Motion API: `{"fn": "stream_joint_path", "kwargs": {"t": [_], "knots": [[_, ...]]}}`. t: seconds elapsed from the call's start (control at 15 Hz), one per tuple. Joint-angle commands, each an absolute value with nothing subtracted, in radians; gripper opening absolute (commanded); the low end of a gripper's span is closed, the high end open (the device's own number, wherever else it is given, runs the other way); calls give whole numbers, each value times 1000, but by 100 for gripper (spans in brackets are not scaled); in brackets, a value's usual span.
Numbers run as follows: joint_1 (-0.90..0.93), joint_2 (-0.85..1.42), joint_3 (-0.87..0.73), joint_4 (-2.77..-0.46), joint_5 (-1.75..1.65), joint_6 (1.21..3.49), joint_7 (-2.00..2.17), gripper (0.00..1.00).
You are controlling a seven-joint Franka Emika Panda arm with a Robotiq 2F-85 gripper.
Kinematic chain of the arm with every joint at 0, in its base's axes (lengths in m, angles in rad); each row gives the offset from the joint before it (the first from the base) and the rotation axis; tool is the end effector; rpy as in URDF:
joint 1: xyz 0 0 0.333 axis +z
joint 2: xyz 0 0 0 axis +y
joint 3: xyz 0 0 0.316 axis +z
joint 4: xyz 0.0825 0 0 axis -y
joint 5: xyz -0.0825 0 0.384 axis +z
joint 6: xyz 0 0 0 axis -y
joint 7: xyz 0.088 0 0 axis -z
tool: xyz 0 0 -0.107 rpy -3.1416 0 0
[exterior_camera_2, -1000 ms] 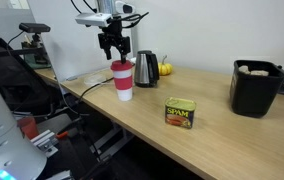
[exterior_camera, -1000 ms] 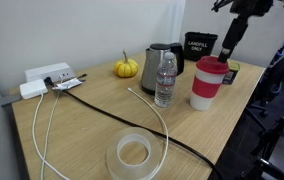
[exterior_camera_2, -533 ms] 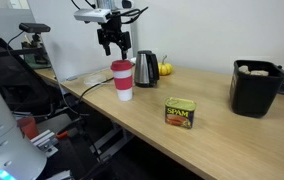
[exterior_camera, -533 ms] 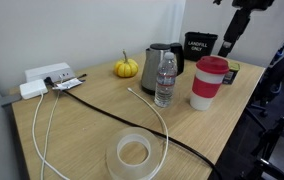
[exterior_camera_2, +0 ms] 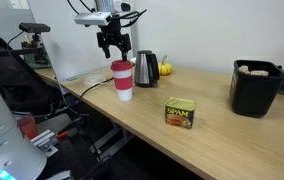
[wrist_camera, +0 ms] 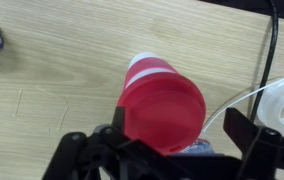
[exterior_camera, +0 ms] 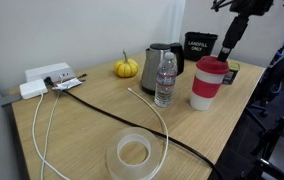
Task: Take the lid on the cup and put it on the table
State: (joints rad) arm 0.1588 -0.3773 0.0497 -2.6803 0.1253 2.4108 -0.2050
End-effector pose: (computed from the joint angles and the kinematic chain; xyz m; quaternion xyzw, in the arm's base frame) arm 0.3914 0.0827 0.3648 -0.9850 -0.1601 -0.0540 0.0351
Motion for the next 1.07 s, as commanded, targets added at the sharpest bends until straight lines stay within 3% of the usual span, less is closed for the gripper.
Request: {"fn": "stream_joint_path", "kwargs": {"t": [0.0,0.53,0.73,1.0], "knots": [[154,-337,68,-2683,85,2467,-183,100],[153,-278,79,-2680,58,2517,-168,100],[149,-276,78,-2677,50,2529,-165,67],[145,-275,75,-2678,47,2536,-163,65]]}}
